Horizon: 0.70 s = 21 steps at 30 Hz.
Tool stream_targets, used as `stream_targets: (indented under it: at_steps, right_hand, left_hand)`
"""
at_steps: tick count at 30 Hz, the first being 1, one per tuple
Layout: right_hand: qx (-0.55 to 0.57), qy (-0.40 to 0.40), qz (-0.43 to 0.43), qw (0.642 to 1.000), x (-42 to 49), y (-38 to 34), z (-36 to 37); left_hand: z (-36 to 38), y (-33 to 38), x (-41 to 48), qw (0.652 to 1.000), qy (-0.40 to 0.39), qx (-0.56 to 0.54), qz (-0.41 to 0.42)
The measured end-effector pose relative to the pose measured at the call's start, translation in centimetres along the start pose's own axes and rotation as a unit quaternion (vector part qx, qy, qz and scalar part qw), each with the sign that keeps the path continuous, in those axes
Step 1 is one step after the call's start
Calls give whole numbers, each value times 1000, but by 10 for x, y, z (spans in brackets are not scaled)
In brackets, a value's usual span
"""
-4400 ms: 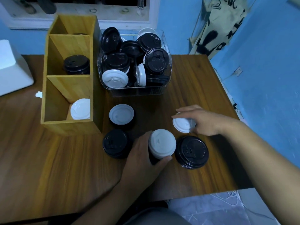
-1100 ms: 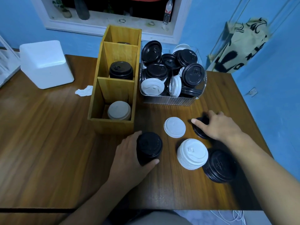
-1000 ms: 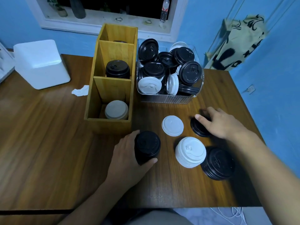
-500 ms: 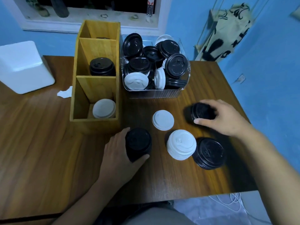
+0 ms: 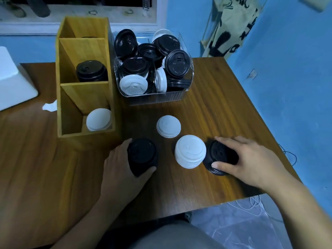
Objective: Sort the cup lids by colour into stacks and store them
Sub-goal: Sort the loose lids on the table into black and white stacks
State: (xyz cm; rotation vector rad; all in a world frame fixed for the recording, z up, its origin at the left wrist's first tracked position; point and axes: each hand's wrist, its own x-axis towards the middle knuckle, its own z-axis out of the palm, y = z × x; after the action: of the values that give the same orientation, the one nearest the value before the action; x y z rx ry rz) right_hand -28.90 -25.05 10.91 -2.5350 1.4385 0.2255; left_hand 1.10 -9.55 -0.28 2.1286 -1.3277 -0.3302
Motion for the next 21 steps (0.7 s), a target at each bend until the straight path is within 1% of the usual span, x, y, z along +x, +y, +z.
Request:
stream_targets:
  at_steps: [3,8,13,15,16,18,20,21]
  right_hand:
    - [9,-7,-15,1000,-1,3,5]
    - [59,-23,-20,998,-4,5,16]
    - [27,-8,-28,999,-14,-1,30]
    - [24,-14,-32,999,-10,3,29]
    - [34,-28,-41,998,-7,6,25]
    - [107,-52,-67,991,3,12,9]
    - [181,-35,-89,979,20,14,-11]
    - [195,-20,-102,975,30,11,-20]
  left_hand:
    - [4,-7,0,1000,-16,9,-5]
    - [7,-7,1,1000,-10,15,-5]
    - [10,-12,2,999,-23,21,-15]
    - [11,-13,3,999,-29,23,-14]
    - [10,-12,3,999,-28,22,-13]
    - [7,-8,1,1000,-17,14,-6]
    - [1,0,-1,1000,4,4,2]
    - [-3,4,-2,1000,13,2,3]
